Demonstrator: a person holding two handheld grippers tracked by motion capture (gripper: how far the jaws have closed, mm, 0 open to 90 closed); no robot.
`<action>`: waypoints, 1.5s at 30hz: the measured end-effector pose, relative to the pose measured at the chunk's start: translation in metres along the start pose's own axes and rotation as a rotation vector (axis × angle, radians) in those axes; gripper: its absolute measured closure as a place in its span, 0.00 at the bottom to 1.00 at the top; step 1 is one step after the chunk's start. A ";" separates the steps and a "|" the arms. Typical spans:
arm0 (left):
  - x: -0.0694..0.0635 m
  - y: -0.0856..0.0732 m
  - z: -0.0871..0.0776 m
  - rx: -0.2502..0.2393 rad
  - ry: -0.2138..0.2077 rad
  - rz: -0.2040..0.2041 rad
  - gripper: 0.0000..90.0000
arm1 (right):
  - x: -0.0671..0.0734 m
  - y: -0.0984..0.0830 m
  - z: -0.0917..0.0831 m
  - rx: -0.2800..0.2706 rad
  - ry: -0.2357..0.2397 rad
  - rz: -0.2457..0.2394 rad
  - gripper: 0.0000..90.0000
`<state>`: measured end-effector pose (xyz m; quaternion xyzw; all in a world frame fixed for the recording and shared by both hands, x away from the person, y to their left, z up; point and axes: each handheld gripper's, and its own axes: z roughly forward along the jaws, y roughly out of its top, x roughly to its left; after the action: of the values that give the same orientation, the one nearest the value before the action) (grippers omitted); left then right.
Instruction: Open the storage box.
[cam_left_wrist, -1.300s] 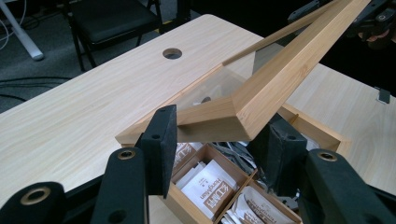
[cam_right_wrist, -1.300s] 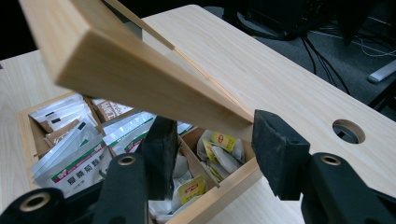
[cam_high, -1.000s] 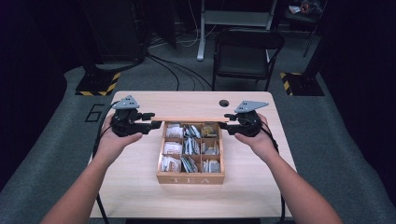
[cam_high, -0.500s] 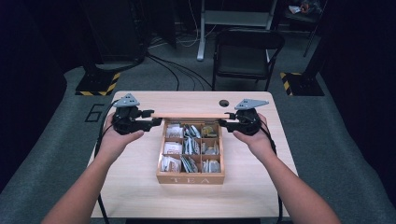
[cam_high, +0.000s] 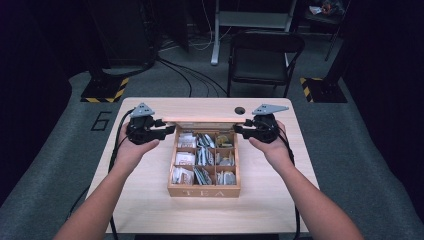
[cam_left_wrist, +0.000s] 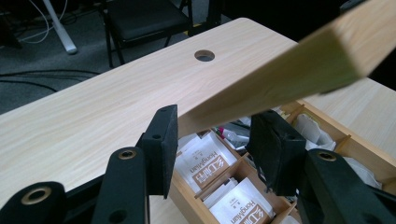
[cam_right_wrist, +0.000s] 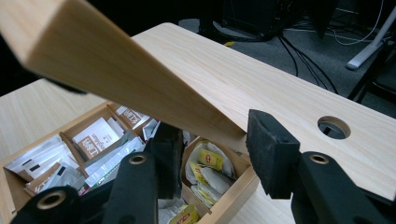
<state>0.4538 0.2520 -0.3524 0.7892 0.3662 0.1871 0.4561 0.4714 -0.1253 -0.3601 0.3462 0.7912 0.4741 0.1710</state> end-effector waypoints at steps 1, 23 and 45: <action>0.000 0.000 0.000 0.000 0.000 0.000 0.59 | 0.000 0.000 0.000 0.000 0.000 0.000 0.63; 0.007 0.000 0.021 -0.039 0.070 -0.013 0.68 | -0.007 0.008 0.004 -0.021 -0.004 0.039 0.63; 0.015 0.011 0.027 -0.022 0.062 -0.029 0.68 | -0.022 -0.006 0.025 -0.017 -0.025 0.042 0.58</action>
<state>0.4856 0.2444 -0.3571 0.7726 0.3897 0.2087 0.4557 0.4998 -0.1273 -0.3788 0.3672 0.7775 0.4800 0.1739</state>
